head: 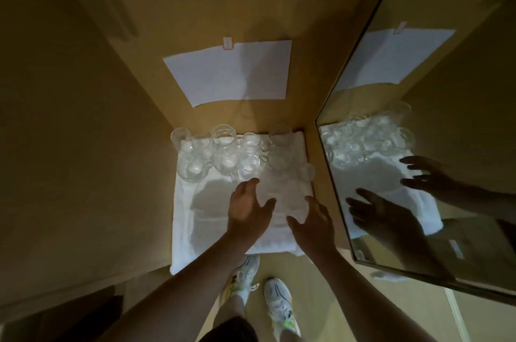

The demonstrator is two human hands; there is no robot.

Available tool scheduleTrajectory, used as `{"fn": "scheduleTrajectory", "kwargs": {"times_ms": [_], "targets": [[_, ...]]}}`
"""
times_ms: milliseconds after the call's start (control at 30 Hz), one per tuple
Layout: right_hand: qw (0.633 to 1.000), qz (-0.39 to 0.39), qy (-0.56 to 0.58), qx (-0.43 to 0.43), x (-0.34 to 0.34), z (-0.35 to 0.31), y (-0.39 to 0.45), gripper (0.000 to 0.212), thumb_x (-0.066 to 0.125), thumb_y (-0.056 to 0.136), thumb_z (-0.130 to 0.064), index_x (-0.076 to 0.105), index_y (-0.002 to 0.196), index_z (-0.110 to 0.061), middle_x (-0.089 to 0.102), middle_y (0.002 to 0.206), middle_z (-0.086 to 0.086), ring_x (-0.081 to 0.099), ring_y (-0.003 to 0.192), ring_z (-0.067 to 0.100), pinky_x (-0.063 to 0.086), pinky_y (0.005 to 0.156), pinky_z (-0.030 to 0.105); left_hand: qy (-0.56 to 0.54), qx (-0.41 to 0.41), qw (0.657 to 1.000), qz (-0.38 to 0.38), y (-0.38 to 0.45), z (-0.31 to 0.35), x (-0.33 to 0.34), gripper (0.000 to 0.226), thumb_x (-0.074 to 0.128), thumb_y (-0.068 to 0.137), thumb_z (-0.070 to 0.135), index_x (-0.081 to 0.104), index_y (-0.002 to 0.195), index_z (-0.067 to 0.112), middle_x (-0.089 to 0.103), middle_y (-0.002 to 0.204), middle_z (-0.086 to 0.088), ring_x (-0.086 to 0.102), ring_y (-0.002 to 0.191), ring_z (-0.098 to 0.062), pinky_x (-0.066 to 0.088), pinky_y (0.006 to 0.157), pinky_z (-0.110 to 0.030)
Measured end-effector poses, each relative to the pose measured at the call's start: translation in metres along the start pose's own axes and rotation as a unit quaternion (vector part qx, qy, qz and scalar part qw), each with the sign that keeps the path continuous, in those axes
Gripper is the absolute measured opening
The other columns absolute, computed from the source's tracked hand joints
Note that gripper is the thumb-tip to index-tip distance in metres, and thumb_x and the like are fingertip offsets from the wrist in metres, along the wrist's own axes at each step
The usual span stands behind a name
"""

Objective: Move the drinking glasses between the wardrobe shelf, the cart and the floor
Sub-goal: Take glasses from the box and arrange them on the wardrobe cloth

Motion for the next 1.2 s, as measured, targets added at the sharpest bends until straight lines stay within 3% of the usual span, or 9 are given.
{"fn": "scheduleTrajectory", "kwargs": {"times_ms": [200,300,400,533,633,733,867,1033,1200], "targets": [[0.997,0.008,0.027,0.072,0.020,-0.013,0.038,0.075,0.073,0.089,-0.037,0.038,0.152,-0.013,0.049,0.146,0.015,0.048,0.134,0.031,0.039,0.112,0.039,0.006,0.019,0.999,-0.049,0.041,-0.018,0.011,0.065,0.069,0.093,0.038,0.044,0.149,0.015,0.048,0.150,-0.005,0.039,0.143,-0.021,0.029,0.120,-0.036],[0.994,0.017,0.030,0.104,0.028,-0.010,0.057,0.075,0.073,0.089,-0.036,0.038,0.151,-0.011,0.049,0.146,0.016,0.048,0.134,0.032,0.039,0.111,0.039,0.011,0.024,0.996,-0.080,0.062,-0.024,0.027,0.065,0.068,0.094,0.038,0.043,0.150,0.016,0.047,0.151,-0.004,0.037,0.144,-0.020,0.026,0.120,-0.033],[0.992,0.033,0.021,0.123,0.034,-0.005,0.079,0.075,0.073,0.089,-0.035,0.038,0.151,-0.010,0.048,0.145,0.018,0.046,0.134,0.033,0.039,0.111,0.041,0.013,0.026,0.993,-0.112,0.082,-0.028,0.047,0.066,0.069,0.094,0.038,0.042,0.150,0.015,0.046,0.152,-0.005,0.039,0.143,-0.021,0.030,0.118,-0.034],[0.987,0.067,0.011,0.146,0.047,0.005,0.115,0.082,0.076,0.088,-0.034,0.033,0.154,-0.010,0.040,0.152,0.019,0.041,0.139,0.036,0.037,0.113,0.044,-0.034,-0.034,0.990,-0.134,0.109,-0.038,0.082,0.074,0.071,0.092,0.039,0.038,0.153,0.014,0.042,0.156,-0.006,0.037,0.145,-0.022,0.030,0.116,-0.032],[0.981,0.093,0.020,0.166,0.060,0.013,0.141,0.089,0.077,0.087,-0.032,0.026,0.157,-0.011,0.031,0.158,0.020,0.038,0.141,0.038,0.037,0.114,0.046,-0.071,-0.082,0.986,-0.127,0.129,-0.048,0.107,0.083,0.075,0.089,0.037,0.033,0.155,0.010,0.039,0.158,-0.010,0.034,0.147,-0.024,0.027,0.118,-0.033],[0.983,0.099,0.007,0.157,0.072,0.020,0.163,0.098,0.077,0.088,-0.034,0.015,0.161,-0.012,0.020,0.164,0.020,0.030,0.147,0.038,0.033,0.117,0.046,-0.070,-0.080,0.988,-0.108,0.142,-0.057,0.126,0.089,0.079,0.086,0.035,0.031,0.155,0.004,0.039,0.158,-0.014,0.035,0.147,-0.025,0.026,0.118,-0.029],[0.986,0.110,-0.006,0.126,0.087,0.029,0.191,0.102,0.079,0.086,-0.034,0.012,0.162,-0.017,0.020,0.165,0.017,0.027,0.148,0.036,0.032,0.117,0.044,-0.065,-0.069,0.990,-0.108,0.155,-0.069,0.151,0.097,0.079,0.086,0.035,0.023,0.157,0.000,0.032,0.161,-0.016,0.030,0.150,-0.025,0.016,0.113,-0.016],[0.986,0.124,-0.028,0.106,0.100,0.036,0.208,0.106,0.080,0.086,-0.030,0.006,0.162,-0.024,0.017,0.165,0.017,0.028,0.148,0.038,0.038,0.115,0.047,-0.086,-0.055,0.991,-0.091,0.166,-0.076,0.171,0.102,0.079,0.087,0.029,0.012,0.159,-0.001,0.022,0.165,-0.019,0.022,0.153,-0.027,0.012,0.113,-0.015],[0.979,0.153,-0.038,0.129,0.107,0.033,0.216,0.090,0.079,0.086,-0.029,0.024,0.158,-0.021,0.027,0.157,0.022,0.040,0.138,0.040,0.046,0.107,0.046,-0.105,-0.037,0.993,-0.050,0.174,-0.078,0.183,0.100,0.078,0.088,0.019,0.010,0.157,-0.007,0.018,0.164,-0.024,0.019,0.154,-0.032,0.012,0.116,-0.016]]}}
Point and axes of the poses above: each hand's wrist, its own y-axis towards the middle knuckle, its own x-axis out of the palm, z = x × y, the point moved 1 cm from there along y, towards the middle knuckle
